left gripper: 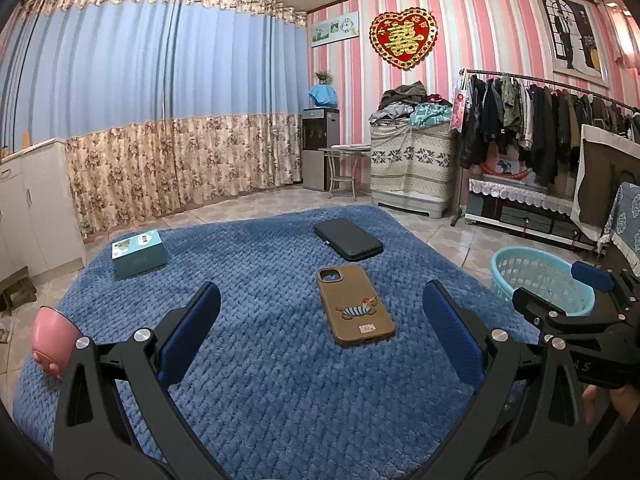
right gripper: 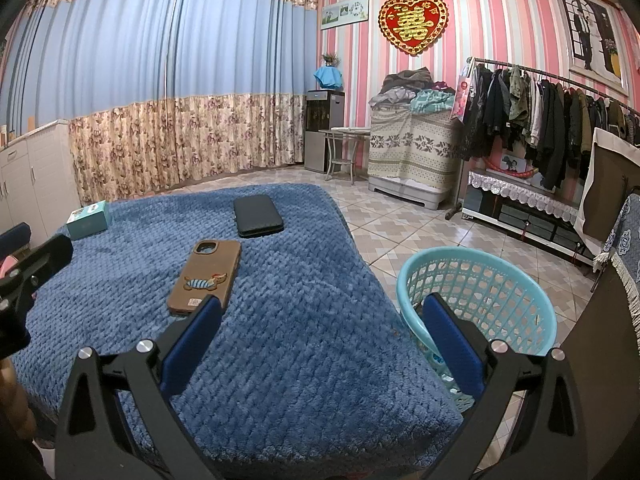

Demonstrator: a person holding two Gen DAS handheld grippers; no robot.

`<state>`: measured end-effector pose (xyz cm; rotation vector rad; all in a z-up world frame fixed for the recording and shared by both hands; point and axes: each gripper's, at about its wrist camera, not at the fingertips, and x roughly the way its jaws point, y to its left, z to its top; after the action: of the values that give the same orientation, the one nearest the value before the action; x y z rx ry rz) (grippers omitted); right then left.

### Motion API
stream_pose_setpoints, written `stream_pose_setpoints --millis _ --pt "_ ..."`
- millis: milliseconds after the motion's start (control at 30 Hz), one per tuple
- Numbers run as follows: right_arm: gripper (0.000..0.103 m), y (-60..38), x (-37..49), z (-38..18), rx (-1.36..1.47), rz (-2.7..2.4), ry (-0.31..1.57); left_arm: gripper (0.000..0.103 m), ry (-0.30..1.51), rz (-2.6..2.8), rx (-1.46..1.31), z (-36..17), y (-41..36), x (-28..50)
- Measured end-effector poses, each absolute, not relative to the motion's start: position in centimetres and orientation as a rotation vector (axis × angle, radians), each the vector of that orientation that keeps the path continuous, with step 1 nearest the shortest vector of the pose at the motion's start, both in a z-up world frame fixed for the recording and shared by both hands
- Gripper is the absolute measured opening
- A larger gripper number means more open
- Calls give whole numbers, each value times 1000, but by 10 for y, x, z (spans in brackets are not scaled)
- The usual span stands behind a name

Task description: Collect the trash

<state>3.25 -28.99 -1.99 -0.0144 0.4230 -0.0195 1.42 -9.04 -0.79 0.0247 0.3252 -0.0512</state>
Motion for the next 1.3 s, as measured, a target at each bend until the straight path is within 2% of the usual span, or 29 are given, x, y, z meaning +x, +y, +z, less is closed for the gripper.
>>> stream_pose_setpoints --millis 267,1300 --pt "98 -290 32 -19 -13 -17 417 98 375 -73 1 -8 -91 18" --pt "98 -292 32 -23 -17 -14 411 98 367 -56 -2 -8 -90 17"
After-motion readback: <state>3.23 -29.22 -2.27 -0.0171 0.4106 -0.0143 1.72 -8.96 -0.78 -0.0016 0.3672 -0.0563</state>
